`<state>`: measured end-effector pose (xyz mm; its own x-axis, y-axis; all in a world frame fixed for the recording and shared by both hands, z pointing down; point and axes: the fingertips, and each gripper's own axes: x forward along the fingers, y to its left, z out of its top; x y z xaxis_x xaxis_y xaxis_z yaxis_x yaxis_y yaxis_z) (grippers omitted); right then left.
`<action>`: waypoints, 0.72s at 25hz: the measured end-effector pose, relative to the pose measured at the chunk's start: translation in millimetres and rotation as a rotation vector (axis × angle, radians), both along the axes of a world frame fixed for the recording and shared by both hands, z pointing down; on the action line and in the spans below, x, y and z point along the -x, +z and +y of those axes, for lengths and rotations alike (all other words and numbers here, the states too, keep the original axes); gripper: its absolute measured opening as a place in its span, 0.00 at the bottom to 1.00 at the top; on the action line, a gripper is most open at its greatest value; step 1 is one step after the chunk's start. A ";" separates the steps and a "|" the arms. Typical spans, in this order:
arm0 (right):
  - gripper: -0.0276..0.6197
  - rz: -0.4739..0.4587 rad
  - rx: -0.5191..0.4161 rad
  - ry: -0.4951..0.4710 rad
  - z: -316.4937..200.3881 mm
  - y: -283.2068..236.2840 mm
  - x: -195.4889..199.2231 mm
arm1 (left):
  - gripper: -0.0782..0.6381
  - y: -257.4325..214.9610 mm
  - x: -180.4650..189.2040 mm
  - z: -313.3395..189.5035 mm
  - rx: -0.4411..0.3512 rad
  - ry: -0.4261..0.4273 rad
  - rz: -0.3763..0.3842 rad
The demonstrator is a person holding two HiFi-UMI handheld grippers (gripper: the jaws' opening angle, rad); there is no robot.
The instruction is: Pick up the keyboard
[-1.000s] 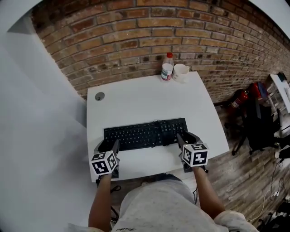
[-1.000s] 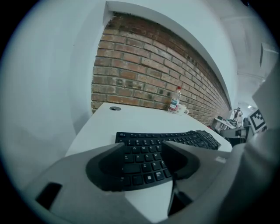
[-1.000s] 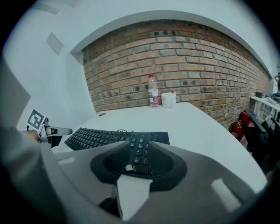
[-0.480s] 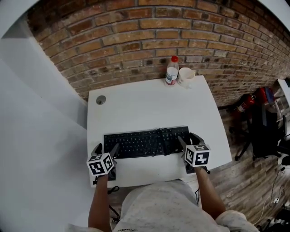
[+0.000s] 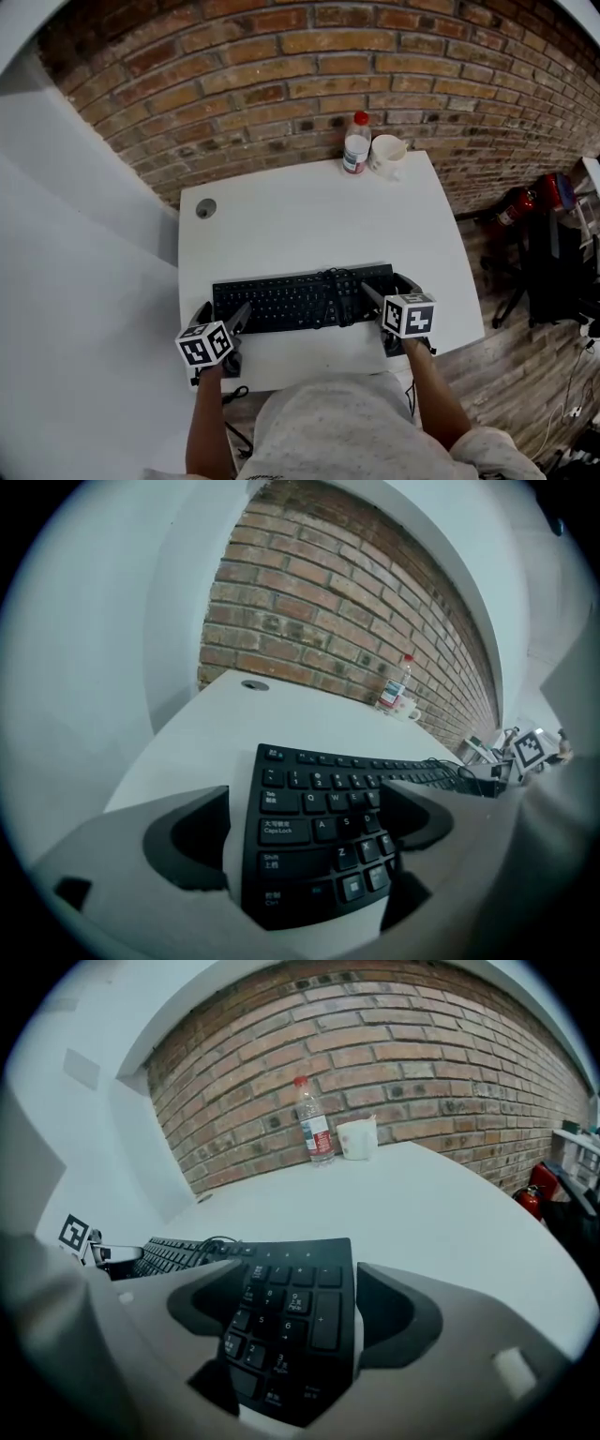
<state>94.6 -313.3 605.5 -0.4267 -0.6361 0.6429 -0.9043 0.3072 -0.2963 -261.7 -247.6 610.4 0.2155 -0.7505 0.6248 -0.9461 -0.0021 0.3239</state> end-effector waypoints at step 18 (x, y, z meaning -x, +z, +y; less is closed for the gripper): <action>0.63 -0.039 0.041 -0.024 -3.9 8.0 1.9 | 0.72 5.5 -5.2 -5.1 0.040 0.010 -0.024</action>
